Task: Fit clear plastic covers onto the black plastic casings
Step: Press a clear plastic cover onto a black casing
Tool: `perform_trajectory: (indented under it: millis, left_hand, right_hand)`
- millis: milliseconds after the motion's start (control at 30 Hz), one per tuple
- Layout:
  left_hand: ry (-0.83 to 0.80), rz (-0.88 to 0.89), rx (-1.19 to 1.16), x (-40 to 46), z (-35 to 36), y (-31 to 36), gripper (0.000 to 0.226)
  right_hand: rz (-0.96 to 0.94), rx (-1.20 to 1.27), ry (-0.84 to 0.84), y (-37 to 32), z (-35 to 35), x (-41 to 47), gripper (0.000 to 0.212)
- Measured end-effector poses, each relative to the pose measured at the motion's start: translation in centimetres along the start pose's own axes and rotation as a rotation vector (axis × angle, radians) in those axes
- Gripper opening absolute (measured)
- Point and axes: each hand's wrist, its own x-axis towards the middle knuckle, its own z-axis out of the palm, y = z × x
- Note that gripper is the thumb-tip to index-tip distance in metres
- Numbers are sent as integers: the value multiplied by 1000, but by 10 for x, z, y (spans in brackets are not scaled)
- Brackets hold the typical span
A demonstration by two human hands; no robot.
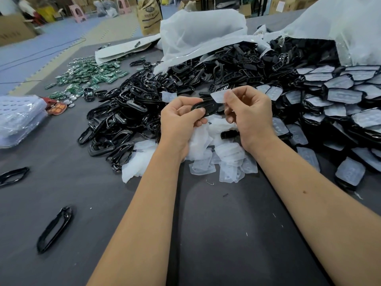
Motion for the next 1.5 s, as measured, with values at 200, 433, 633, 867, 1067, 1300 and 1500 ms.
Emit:
perform_trajectory:
  millis: [200, 433, 633, 867, 1067, 1300, 1500]
  left_hand:
    - [-6, 58, 71, 3, -1, -5, 22]
    - [12, 62, 47, 5, -2, -7, 21]
    - [6, 54, 29, 6, -2, -9, 21]
    - [-10, 4, -22, 4, -1, -4, 18]
    - [-17, -40, -100, 4, -1, -2, 20]
    - [-17, -53, -95, 4, -2, -2, 23]
    - [-63, -31, -70, 4, -2, -1, 27]
  right_hand:
    - [-29, -35, -15, 0, -1, -1, 16]
    - [-4, 15, -31, -1, 1, -1, 9]
    - [-29, -9, -61, 0, 0, -2, 7]
    - [-72, -144, -87, 1, 0, -3, 10]
    - [-103, -273, -66, 6, -1, -2, 12]
    - [-107, -352, -4, 8, -1, -1, 11]
    - [-102, -341, 2, 9, 0, 0, 13]
